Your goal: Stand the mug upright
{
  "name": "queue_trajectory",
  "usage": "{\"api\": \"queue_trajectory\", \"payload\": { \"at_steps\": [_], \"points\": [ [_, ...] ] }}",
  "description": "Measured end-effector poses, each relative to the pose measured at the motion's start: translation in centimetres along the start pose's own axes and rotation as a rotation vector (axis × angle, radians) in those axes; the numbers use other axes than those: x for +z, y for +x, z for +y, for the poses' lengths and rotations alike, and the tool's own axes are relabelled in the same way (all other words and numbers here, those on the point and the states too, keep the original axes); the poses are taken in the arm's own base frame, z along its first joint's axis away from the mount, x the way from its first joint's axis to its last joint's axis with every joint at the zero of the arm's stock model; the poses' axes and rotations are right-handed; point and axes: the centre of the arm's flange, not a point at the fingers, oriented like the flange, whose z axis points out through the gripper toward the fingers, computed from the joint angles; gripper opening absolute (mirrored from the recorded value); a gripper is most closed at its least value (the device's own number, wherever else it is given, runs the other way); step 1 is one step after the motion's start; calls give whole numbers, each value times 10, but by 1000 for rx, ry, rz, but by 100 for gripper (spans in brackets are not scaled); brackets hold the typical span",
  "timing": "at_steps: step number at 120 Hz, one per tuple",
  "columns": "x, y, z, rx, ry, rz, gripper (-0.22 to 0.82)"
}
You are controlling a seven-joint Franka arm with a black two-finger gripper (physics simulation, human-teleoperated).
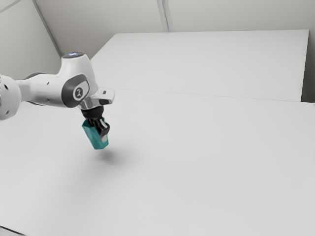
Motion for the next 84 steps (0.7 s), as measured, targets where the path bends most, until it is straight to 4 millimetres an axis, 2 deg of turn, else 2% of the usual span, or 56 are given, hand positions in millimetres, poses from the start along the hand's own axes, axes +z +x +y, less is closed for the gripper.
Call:
{"api": "queue_trajectory", "payload": {
  "at_steps": [33, 54, 74, 84],
  "points": [
    [18, 24, 42, -44, 18, -26, -18],
    [28, 25, 36, -123, 16, -23, -18],
    [51, 25, 37, -171, -3, -46, -18],
    [57, 27, 38, -185, 0, -51, -18]
  ]
}}
